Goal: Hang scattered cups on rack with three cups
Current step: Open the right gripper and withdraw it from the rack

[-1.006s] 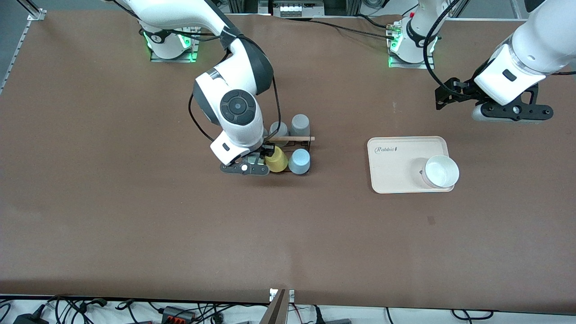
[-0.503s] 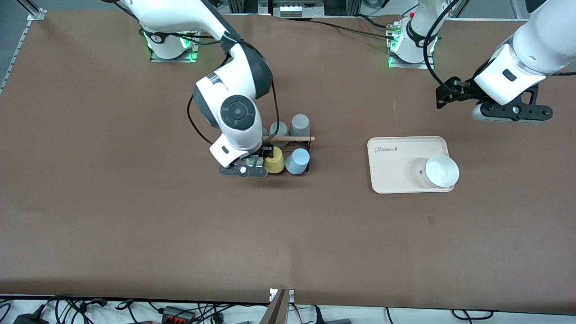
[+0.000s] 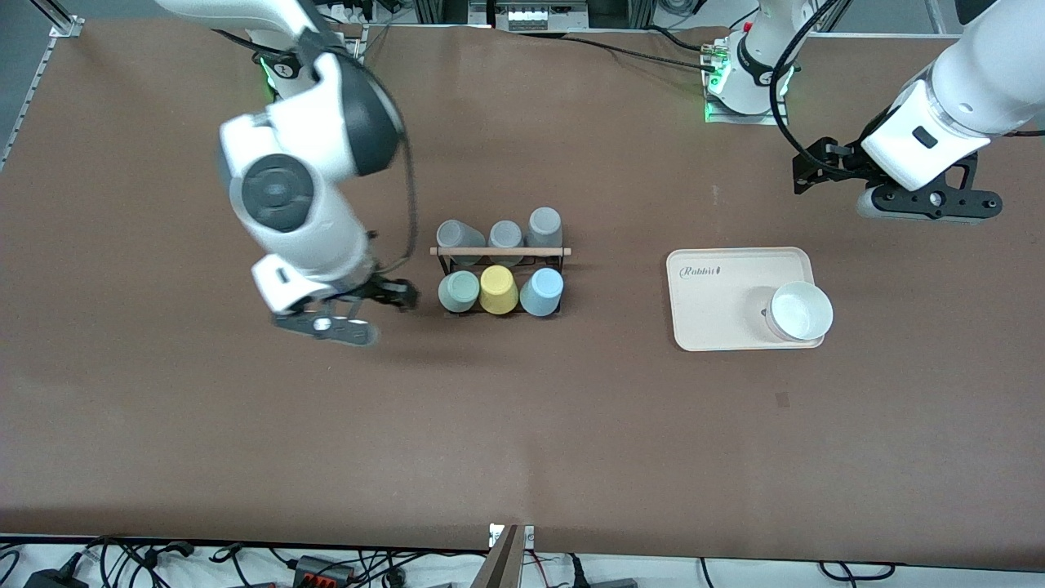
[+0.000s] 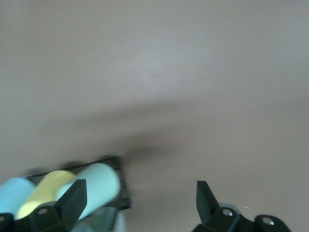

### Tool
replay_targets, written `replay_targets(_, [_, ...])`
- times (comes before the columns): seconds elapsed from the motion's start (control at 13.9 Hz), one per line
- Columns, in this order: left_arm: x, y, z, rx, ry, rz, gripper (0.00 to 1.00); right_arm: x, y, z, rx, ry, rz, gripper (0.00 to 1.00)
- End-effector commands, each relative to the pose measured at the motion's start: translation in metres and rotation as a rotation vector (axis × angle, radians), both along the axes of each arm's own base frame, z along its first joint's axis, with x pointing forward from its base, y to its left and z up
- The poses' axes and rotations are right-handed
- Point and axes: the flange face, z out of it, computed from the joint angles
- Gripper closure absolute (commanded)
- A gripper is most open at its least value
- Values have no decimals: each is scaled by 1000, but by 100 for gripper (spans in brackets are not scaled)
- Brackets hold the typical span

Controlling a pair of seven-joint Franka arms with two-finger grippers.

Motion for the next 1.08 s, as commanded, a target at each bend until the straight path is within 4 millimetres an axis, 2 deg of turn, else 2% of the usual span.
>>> replay_targets(0.0, [0, 16, 5, -28, 5, 8, 0, -1, -36, 37, 7, -17, 23, 0])
replay_targets(0.07, [0, 15, 5, -28, 3, -1, 0, -2, -47, 52, 1, -29, 46, 0])
replay_targets(0.14, [0, 12, 5, -17, 0, -9, 0, -4, -73, 65, -4, -20, 42, 0])
replay_targets(0.5, [-2, 8, 7, -15, -2, -18, 0, -29, -147, 106, -5, -11, 125, 0])
replay_targets(0.72, [-3, 8, 8, -14, -1, -18, 0, -48, -183, 114, -2, -9, 134, 0])
replay_targets(1.01, [-4, 6, 9, -23, -1, -21, 0, -75, -221, 112, 8, -35, 157, 0])
